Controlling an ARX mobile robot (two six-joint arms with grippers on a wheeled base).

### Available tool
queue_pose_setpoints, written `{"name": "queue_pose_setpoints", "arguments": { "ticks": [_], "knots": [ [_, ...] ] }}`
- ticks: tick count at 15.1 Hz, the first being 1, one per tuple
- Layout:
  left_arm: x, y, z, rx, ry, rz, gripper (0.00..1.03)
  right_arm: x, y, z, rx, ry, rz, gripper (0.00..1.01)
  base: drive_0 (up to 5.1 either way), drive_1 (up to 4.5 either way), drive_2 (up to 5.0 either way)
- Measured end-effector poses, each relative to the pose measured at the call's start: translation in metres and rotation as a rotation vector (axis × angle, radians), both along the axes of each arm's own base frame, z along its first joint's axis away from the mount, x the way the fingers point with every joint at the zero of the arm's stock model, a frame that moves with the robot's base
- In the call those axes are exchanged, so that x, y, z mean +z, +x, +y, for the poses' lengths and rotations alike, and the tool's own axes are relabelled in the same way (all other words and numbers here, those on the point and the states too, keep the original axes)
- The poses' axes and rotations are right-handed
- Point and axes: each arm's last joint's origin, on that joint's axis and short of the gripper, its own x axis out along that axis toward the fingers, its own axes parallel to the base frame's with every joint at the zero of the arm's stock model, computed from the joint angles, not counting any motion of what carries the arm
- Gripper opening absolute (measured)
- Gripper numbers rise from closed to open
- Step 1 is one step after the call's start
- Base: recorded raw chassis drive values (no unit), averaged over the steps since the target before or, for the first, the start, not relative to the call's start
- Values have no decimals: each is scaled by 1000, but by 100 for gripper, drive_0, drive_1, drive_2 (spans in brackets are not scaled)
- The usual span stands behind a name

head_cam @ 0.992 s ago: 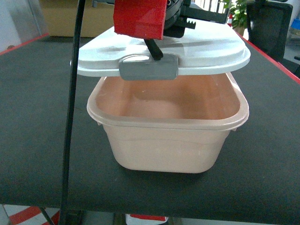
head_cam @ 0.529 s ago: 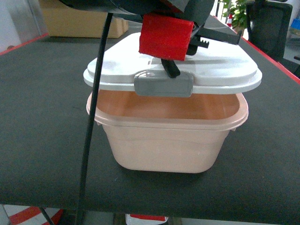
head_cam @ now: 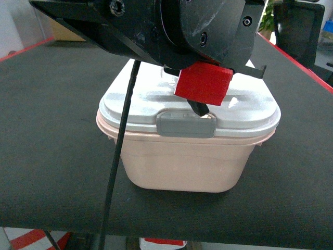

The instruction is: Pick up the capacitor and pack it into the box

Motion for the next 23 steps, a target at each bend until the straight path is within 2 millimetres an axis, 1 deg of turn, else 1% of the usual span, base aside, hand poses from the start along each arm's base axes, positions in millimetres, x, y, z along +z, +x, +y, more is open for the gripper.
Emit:
{"name": "queue_pose_setpoints", "arguments": {
  "ticks": [1,3,5,7,8,9,10,11,12,13,14,15,16,17,18,19,20,23],
  "knots": [
    [-1,-1,0,0,-5,2,4,0,0,0,0,0,0,98,0,0,0],
    [-3,-5,1,-15,-30,-4,26,0,0,0,0,0,0,98,0,0,0],
    [5,-15,10,-21,-60,-29,46,0,0,0,0,0,0,98,0,0,0],
    [39,-18,27,-4,-163,-157,69,0,0,0,0,0,0,98,0,0,0],
    [56,-17,40,5,-230,-255,80,0,0,0,0,0,0,98,0,0,0],
    [66,-17,57,9,-288,-348,92,0,0,0,0,0,0,98,0,0,0],
    [67,-19,72,3,-314,-387,100,0,0,0,0,0,0,98,0,0,0],
    [65,-26,94,14,-329,-421,97,0,0,0,0,0,0,98,0,0,0],
    [64,-37,118,35,-327,-463,98,0,0,0,0,0,0,98,0,0,0],
    [66,-55,144,55,-321,-518,98,0,0,0,0,0,0,98,0,0,0],
    [66,-79,171,98,-310,-546,98,0,0,0,0,0,0,98,0,0,0],
    [53,-104,195,147,-287,-561,98,0,0,0,0,0,0,98,0,0,0],
    [12,-127,210,184,-177,-438,98,0,0,0,1,0,0,98,0,0,0],
    [6,-149,229,50,-221,-330,67,0,0,0,-1,0,0,98,0,0,0],
    [-14,-174,248,56,-233,-290,30,0,0,0,0,0,0,98,0,0,0],
    [-15,-189,256,49,-240,-316,3,0,0,0,0,0,0,98,0,0,0],
    [-18,-194,259,54,-242,-314,2,0,0,0,0,0,0,98,0,0,0],
    [-24,-205,264,54,-241,-303,2,0,0,0,0,0,0,98,0,0,0]
  ]
}}
